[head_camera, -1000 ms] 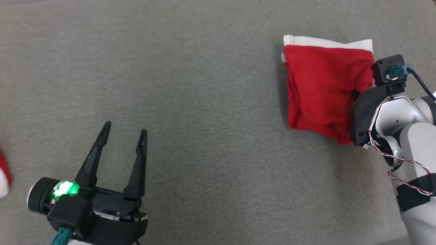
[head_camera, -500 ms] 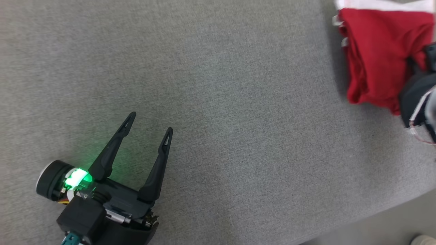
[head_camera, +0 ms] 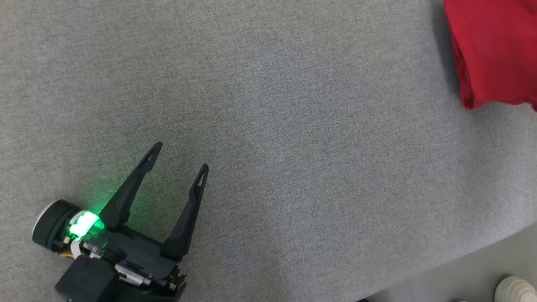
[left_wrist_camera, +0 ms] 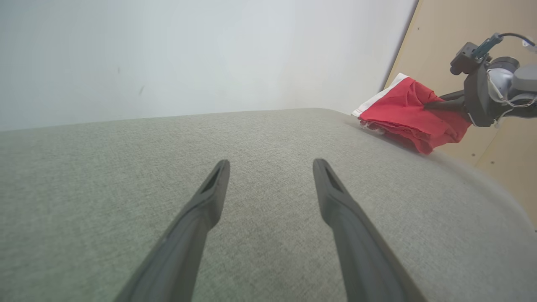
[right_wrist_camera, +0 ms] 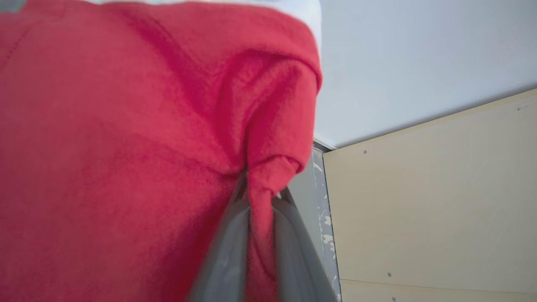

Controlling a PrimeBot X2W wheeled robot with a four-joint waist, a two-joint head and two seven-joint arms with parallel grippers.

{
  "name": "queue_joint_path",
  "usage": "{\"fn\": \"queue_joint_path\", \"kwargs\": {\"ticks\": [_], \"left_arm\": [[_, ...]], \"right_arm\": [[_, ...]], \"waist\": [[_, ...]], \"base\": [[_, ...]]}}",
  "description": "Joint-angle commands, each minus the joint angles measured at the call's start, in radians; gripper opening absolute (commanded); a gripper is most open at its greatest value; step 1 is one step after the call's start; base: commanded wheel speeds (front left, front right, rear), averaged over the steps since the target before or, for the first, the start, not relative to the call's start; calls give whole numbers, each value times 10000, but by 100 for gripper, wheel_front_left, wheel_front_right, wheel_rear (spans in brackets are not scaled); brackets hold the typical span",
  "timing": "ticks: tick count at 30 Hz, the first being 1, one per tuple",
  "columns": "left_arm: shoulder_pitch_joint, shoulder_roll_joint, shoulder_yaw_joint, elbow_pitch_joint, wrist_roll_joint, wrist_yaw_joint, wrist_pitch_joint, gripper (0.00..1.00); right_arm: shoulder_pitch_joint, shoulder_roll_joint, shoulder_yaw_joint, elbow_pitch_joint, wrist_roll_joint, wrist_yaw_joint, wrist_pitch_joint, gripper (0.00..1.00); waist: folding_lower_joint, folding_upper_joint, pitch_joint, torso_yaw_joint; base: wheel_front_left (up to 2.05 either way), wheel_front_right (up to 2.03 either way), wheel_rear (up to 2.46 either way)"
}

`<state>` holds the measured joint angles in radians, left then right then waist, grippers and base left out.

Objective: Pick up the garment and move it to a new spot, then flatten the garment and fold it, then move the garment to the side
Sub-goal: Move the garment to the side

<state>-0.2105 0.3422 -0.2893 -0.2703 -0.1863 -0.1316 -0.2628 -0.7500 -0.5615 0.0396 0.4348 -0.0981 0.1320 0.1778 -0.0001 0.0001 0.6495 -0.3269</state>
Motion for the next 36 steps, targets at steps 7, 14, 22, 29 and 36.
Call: {"fn": "queue_joint_path", "kwargs": {"ticks": [7,14,22,29,36], "left_arm": [[323,160,111,40,-43,29,-22,100],[460,154,135,52,-18,28,-21,100],[263,-112,123,99,-46,31,-22,100],[251,-701,458,450,-197,60,-28,100],[876,-1578,1374,1190,-468,119,-28,100]], "right_arm": [[153,320,-818,-206,-607,-27,-374,25],[573,715,-1424,-948,-1096,-28,-584,100],[994,986,-1512,-1877,-1382,-27,-934,100],[1737,1760,-1760,-3030,-602,-27,-1894,100],[3349,2560,-1986,-4145,626,-29,-2763,100]], "waist": [[1,-1,-13,0],[1,-1,-2,124],[1,-1,-255,437],[1,-1,-1144,998],[1,-1,-2734,1729]], "base": [[0,0,0],[0,0,0],[0,0,0],[0,0,0],[0,0,0]]}}
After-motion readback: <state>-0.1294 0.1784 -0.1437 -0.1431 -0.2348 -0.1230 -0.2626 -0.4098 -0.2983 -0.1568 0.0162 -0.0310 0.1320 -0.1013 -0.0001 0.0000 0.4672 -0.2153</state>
